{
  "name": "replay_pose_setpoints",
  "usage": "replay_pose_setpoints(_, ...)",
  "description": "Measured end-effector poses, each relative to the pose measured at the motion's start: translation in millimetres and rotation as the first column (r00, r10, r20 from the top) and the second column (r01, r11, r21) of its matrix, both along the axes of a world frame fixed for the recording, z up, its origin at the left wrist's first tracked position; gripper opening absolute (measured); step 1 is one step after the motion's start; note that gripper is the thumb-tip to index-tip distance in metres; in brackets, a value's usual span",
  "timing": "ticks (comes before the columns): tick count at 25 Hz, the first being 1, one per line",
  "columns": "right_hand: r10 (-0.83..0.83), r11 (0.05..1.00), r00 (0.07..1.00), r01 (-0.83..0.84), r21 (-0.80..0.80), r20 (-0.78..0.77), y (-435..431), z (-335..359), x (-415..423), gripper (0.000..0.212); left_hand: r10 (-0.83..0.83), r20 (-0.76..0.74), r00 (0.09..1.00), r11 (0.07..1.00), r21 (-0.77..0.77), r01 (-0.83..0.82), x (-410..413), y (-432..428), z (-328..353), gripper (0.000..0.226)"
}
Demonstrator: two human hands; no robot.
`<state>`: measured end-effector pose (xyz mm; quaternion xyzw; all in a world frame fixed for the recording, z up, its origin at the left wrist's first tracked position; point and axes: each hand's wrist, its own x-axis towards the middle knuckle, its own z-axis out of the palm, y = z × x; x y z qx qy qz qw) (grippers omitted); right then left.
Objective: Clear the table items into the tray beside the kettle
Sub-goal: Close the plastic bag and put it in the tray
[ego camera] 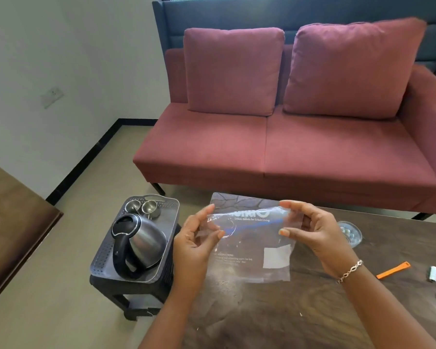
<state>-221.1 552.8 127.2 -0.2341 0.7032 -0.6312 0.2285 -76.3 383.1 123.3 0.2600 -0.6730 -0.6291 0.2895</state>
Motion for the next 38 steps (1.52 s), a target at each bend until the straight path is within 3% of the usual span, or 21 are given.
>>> replay_pose_setpoints(3, 0.011, 0.971, 0.948, 0.065, 0.228, -0.319, -6, 0, 2, 0.042, 0.062, 0.085, 0.994, 0.948, -0.315, -0.032, 3, -2, -2, 0.043)
replay_pose_setpoints(6, -0.065, 0.970, 0.933, 0.142, 0.195, -0.355, -11, -5, 2, 0.021, 0.161, 0.059, 0.985, 0.895, -0.429, -0.120, 7, -6, -5, 0.024)
replay_pose_setpoints(8, -0.080, 0.986, 0.962, 0.115, 0.123, -0.262, -13, -9, -1, 0.016, 0.126, 0.058, 0.990, 0.920, -0.380, -0.094, 10, -12, -7, 0.017)
replay_pose_setpoints(10, -0.008, 0.999, 0.999, 0.006, -0.049, -0.038, -17, -11, -4, 0.008, 0.019, 0.058, 0.998, 0.963, -0.269, -0.002, 14, -16, -7, 0.019)
replay_pose_setpoints(13, 0.201, 0.963, 0.964, -0.162, -0.213, 0.173, -23, -17, -9, 0.026, 0.065, 0.036, 0.997, 0.965, -0.258, -0.054, 19, -17, -11, 0.024)
replay_pose_setpoints(15, 0.329, 0.939, 0.912, -0.290, -0.182, 0.243, -29, -25, -12, 0.056, 0.156, 0.005, 0.988, 0.951, -0.270, -0.149, 22, -19, -15, 0.019)
replay_pose_setpoints(17, 0.411, 0.912, 0.865, -0.396, -0.109, 0.288, -41, -34, -7, 0.070, 0.226, -0.006, 0.974, 0.939, -0.263, -0.220, 26, -26, -19, 0.021)
replay_pose_setpoints(21, 0.412, 0.900, 0.840, -0.436, -0.011, 0.353, -76, -46, 7, 0.067, 0.379, 0.034, 0.925, 0.886, -0.302, -0.352, 32, -47, -32, 0.024)
replay_pose_setpoints(25, 0.529, 0.818, 0.765, -0.575, 0.019, 0.368, -114, -48, 18, 0.076, 0.558, 0.064, 0.827, 0.786, -0.361, -0.502, 33, -78, -41, 0.025)
replay_pose_setpoints(27, 0.506, 0.834, 0.784, -0.551, 0.028, 0.361, -135, -52, 23, 0.067, 0.584, 0.088, 0.807, 0.776, -0.351, -0.524, 32, -95, -45, 0.032)
replay_pose_setpoints(31, 0.400, 0.899, 0.861, -0.436, 0.048, 0.314, -176, -60, 24, 0.048, 0.454, 0.125, 0.882, 0.881, -0.211, -0.423, 39, -130, -56, 0.029)
replay_pose_setpoints(33, 0.342, 0.930, 0.893, -0.367, 0.034, 0.291, -196, -64, 21, 0.040, 0.262, 0.074, 0.962, 0.964, 0.024, -0.264, 49, -152, -62, 0.052)
replay_pose_setpoints(35, 0.285, 0.955, 0.924, -0.298, 0.013, 0.254, -222, -69, 17, 0.034, 0.055, 0.027, 0.998, 0.971, 0.231, -0.059, 60, -180, -70, 0.081)
replay_pose_setpoints(38, 0.224, 0.975, 0.958, -0.222, -0.026, 0.180, -266, -75, 9, 0.033, -0.094, 0.095, 0.991, 0.971, 0.228, 0.070, 62, -230, -74, 0.071)
